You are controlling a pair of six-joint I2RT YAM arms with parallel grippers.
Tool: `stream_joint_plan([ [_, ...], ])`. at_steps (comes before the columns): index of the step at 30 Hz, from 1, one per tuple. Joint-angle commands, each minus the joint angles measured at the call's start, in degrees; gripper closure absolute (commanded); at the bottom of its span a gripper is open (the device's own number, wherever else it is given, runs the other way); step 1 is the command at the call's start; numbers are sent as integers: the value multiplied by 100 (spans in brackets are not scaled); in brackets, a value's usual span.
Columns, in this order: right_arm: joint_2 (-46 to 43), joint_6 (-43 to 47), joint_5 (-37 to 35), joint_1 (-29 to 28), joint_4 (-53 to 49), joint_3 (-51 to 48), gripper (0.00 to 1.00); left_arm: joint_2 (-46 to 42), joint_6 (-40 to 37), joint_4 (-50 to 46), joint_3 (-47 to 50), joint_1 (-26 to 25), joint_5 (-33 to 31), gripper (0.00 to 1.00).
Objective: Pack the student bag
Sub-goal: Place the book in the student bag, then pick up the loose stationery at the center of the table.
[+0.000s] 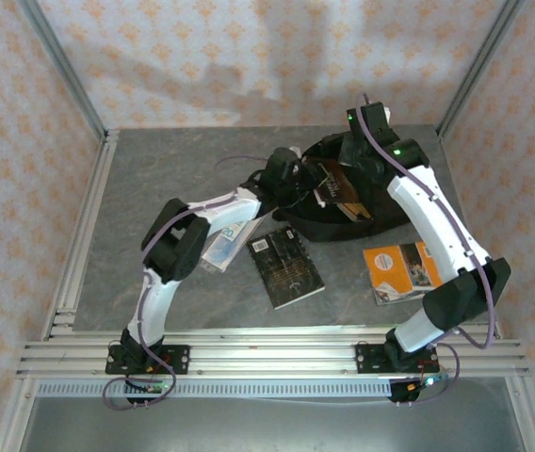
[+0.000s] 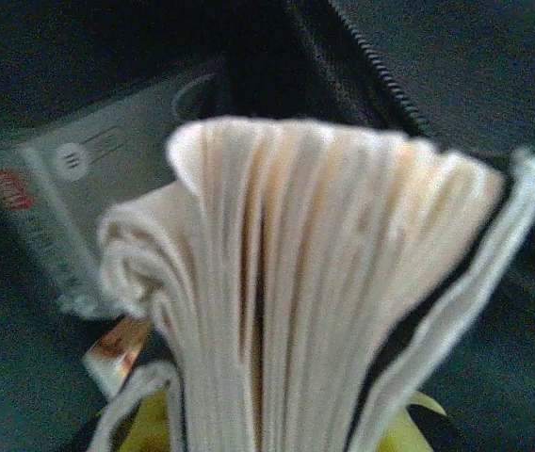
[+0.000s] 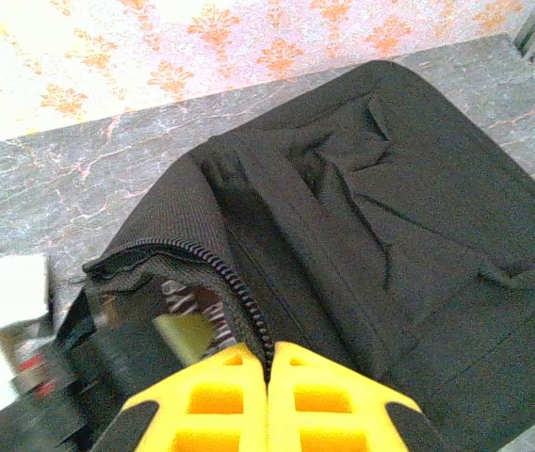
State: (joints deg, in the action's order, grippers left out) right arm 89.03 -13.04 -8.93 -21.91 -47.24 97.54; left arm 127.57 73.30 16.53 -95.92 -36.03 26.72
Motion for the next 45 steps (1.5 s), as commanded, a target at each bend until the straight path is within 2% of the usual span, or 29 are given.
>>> stream_joint_plan([
  [1, 40, -284, 141, 30, 517, 132, 100, 702, 342, 736, -1198, -267, 1, 100],
  [2, 56, -311, 159, 38, 559, 100, 100, 1022, 308, 640, -1669, -344, 59, 97],
  [3, 82, -358, 174, 30, 597, 58, 100, 1409, 158, 257, -2350, -432, 148, 90],
  [5, 113, -413, 159, 35, 662, -8, 100, 2243, -223, -923, -3890, -597, 343, 67],
  [6, 123, -432, 134, 37, 692, -47, 100, 2679, -273, -1394, -4657, -652, 485, 59],
  [7, 140, -430, 122, 38, 718, -80, 100, 3008, -152, -1455, -5136, -670, 645, 53],
  [10, 154, -394, 21, 38, 744, -150, 100, 3179, 64, -1220, -5309, -677, 733, 38],
  [13, 128, -351, -38, 46, 785, -220, 100, 2675, -471, -1515, -4731, -675, 490, 30],
  [22, 46, -230, 7, 300, 835, -276, 100, 947, -982, -1128, -2332, -236, 483, 27],
  [26, 96, -243, 372, 462, 819, -317, 100, 161, -1669, -1317, -1430, 25, 913, 28],
  [29, 175, -91, 703, 470, 823, -383, 100, -548, -1994, -1410, -551, 201, 1012, 28],
  [31, 250, -50, 991, 477, 799, -407, 100, -1062, -2226, -1736, -58, 302, 816, 29],
  [35, 381, -65, 1706, 464, 794, -496, 100, -2137, -2546, -3096, 724, 541, -340, 31],
  [40, 581, -6, 2295, 301, 826, -684, 100, -3335, -2490, -3424, 1919, 632, -1099, 33],
  [43, 804, 180, 2397, 138, 652, -621, 94, -3916, -2197, -3528, 2639, 631, -1458, 33],
  [44, 877, 255, 2341, 79, 525, -554, 89, -4110, -2083, -3506, 2883, 631, -1518, 33],
  [45, 898, 305, 2202, 18, 411, -498, 79, -4289, -2083, -3465, 3076, 632, -1483, 33],
])
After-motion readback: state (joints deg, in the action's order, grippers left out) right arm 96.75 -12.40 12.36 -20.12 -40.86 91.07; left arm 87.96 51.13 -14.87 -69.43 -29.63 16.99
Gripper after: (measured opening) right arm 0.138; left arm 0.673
